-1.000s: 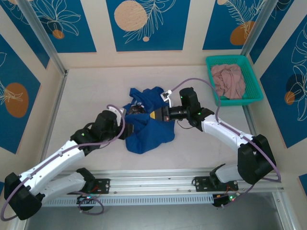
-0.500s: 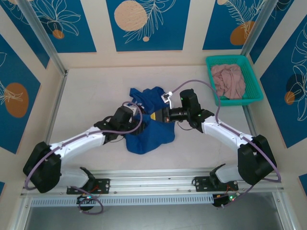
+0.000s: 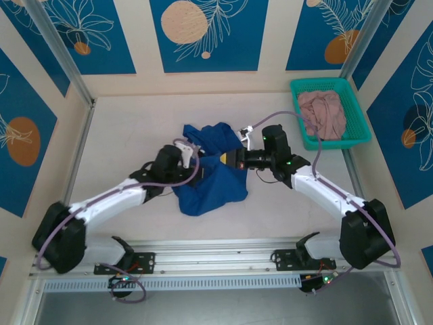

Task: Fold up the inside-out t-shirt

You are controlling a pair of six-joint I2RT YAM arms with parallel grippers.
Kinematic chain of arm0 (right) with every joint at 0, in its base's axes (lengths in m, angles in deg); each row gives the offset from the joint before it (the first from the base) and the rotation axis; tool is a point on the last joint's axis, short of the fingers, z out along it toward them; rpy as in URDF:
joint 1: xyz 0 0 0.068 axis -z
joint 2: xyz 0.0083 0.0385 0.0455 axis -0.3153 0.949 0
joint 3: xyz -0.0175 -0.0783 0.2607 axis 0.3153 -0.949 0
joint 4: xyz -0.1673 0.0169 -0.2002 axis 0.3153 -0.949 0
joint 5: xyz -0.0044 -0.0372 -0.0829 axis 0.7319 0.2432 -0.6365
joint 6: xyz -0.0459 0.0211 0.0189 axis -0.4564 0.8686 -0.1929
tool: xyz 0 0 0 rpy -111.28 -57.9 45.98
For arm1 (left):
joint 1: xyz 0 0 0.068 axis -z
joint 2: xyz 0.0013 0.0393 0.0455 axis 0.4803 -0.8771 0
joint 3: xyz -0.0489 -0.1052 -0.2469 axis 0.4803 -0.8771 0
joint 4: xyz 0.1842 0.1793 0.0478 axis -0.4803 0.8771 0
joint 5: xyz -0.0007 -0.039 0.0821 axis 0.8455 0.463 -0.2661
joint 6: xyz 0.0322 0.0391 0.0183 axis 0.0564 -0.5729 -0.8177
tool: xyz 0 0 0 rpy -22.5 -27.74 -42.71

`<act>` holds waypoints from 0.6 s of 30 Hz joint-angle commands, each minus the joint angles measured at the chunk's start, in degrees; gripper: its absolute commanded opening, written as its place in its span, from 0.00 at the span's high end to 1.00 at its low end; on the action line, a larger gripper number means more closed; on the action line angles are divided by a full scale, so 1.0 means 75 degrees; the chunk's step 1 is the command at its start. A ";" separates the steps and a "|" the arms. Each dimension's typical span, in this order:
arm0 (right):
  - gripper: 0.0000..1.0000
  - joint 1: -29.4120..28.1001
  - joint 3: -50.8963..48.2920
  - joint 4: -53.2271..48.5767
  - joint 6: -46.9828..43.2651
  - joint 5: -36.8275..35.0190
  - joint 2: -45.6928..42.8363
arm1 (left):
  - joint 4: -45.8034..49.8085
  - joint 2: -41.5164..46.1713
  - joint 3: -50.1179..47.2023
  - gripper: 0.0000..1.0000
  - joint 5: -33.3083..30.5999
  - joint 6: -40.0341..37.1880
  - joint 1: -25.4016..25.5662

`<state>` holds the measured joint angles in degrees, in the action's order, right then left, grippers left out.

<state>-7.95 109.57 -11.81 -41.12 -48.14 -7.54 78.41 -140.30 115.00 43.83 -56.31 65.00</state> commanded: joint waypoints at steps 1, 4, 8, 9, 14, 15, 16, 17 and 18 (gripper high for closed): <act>1.00 0.0228 0.0260 -0.0991 -0.0598 -0.0477 -0.0500 | -0.1257 0.1432 -0.0738 1.00 0.1735 -0.0246 -0.0611; 1.00 0.0288 0.0661 -0.2022 -0.1309 -0.0698 -0.0538 | -0.1679 0.2579 -0.1311 1.00 0.2435 -0.0192 -0.1053; 1.00 0.0168 0.0729 -0.2473 -0.1745 -0.1052 -0.0542 | -0.1806 0.3281 -0.1534 1.00 0.2701 -0.0157 -0.1230; 1.00 0.0159 0.0692 -0.2409 -0.1707 -0.0997 -0.0563 | -0.1681 0.3240 -0.1474 1.00 0.2538 -0.0157 -0.1230; 1.00 0.0104 0.0454 -0.1416 -0.1019 -0.0423 -0.0543 | -0.0641 0.1973 -0.0939 0.83 0.2030 -0.0327 -0.0801; 1.00 0.0090 0.0435 -0.1286 -0.0921 -0.0382 -0.0515 | -0.0538 0.1742 -0.0859 0.78 0.1687 -0.0420 -0.0451; 1.00 0.0068 0.0435 -0.1228 -0.0893 -0.0373 -0.0473 | -0.0392 0.1564 -0.0780 0.72 0.1262 -0.0537 -0.0100; 1.00 0.0053 0.0438 -0.1186 -0.0859 -0.0380 -0.0445 | -0.0262 0.1325 -0.0661 0.67 0.0814 -0.0667 0.0254; 1.00 0.0042 0.0439 -0.1162 -0.0842 -0.0377 -0.0406 | -0.0173 0.1041 -0.0546 0.63 0.0430 -0.0713 0.0512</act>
<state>-7.11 113.61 -23.39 -49.18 -53.02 -10.69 72.92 -129.59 107.92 54.10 -58.74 64.06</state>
